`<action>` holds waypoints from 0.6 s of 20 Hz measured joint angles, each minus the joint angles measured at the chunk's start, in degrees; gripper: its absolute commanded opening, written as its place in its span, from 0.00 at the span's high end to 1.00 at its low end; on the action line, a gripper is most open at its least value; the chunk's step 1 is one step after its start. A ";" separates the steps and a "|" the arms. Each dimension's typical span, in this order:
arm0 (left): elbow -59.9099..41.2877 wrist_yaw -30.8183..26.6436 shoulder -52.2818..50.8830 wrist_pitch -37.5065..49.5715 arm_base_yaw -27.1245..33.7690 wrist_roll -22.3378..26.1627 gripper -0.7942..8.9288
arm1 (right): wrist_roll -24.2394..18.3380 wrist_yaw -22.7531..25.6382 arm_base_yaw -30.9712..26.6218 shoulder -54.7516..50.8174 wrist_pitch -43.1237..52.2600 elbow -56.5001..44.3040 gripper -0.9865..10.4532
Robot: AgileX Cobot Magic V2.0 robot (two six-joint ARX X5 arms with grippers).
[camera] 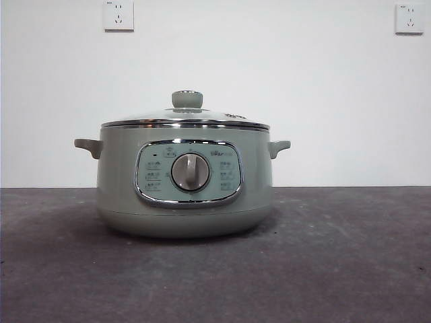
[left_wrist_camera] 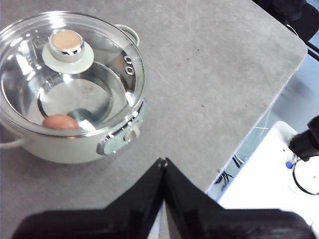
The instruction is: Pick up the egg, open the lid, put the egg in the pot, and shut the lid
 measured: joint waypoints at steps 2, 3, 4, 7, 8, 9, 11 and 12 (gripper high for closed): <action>0.00 -1.14 -0.02 4.70 0.04 -0.02 0.92 | 0.00 0.00 0.00 0.00 0.00 0.00 0.91; 0.00 -1.73 -0.02 8.00 0.26 0.02 0.92 | 0.00 0.00 0.00 0.00 0.00 0.00 0.91; 0.00 -2.56 -0.22 10.78 0.92 0.42 0.92 | 0.00 0.00 0.00 0.00 0.00 0.00 0.91; -0.79 -2.51 -3.02 20.81 6.84 4.15 0.92 | 0.00 0.00 0.00 0.00 0.00 0.00 0.91; -1.64 -1.97 -4.74 23.47 9.14 5.03 0.92 | 0.00 0.00 0.00 0.00 0.00 0.00 0.91; -3.41 -0.96 -7.39 26.60 11.91 5.84 0.92 | 0.00 0.00 0.00 0.00 0.00 0.00 0.91; -8.46 -0.33 -12.94 30.99 16.66 7.13 0.92 | 0.00 0.00 0.00 0.00 0.00 0.00 0.91; -12.04 -0.42 -16.02 33.22 19.15 7.93 0.92 | -0.02 0.00 0.00 0.00 0.00 0.00 0.91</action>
